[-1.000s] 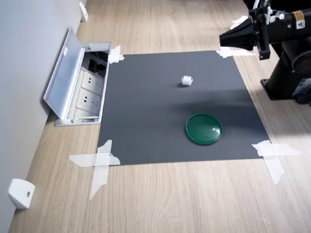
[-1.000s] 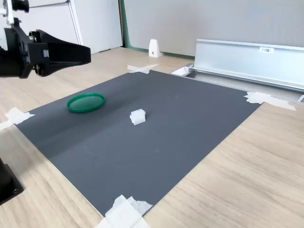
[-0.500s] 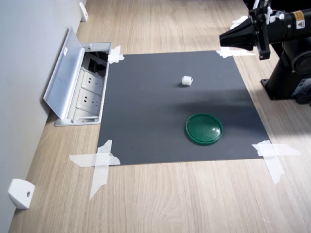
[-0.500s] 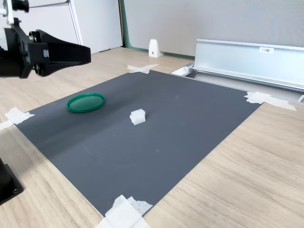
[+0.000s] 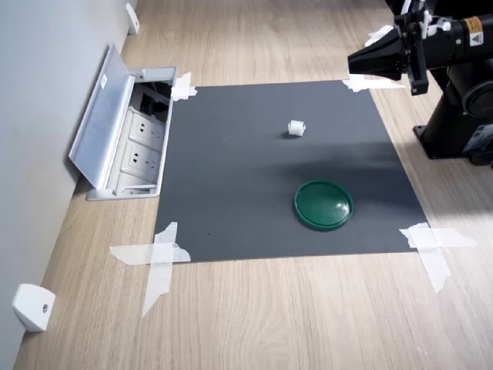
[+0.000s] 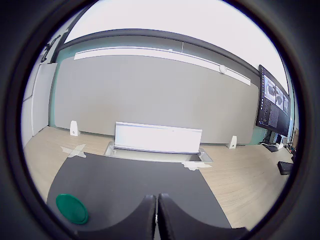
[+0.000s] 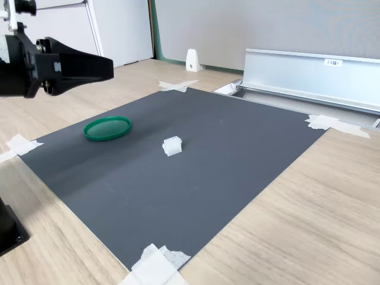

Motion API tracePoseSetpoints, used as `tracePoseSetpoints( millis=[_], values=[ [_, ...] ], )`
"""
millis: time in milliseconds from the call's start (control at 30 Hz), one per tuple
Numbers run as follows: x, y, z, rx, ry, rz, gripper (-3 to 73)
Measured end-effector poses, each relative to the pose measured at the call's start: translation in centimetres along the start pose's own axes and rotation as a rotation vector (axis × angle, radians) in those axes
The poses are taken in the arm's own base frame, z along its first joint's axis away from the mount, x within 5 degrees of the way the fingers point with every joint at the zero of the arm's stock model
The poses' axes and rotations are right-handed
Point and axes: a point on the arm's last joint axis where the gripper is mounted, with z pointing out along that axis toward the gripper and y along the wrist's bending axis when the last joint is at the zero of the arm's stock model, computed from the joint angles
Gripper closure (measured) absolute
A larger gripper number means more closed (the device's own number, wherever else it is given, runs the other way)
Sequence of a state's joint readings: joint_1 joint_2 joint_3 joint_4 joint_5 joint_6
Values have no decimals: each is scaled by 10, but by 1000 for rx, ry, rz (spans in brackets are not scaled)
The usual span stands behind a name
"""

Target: Grasp a white terminal and put it on the green lid.

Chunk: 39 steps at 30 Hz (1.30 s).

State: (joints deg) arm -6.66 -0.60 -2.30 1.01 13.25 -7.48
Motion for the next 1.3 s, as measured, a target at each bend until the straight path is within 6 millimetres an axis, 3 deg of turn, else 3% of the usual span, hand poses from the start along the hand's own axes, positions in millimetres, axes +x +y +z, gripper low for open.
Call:
tracePoseSetpoints(
  millis=[833, 1067, 1300],
  values=[
    [-2, 0, 0, 0, -6, 3, 704],
    [-36, -4, 9, -6, 49, -1, 704],
    [-70, -8, 40, -46, 362, -16, 704]
  ],
)
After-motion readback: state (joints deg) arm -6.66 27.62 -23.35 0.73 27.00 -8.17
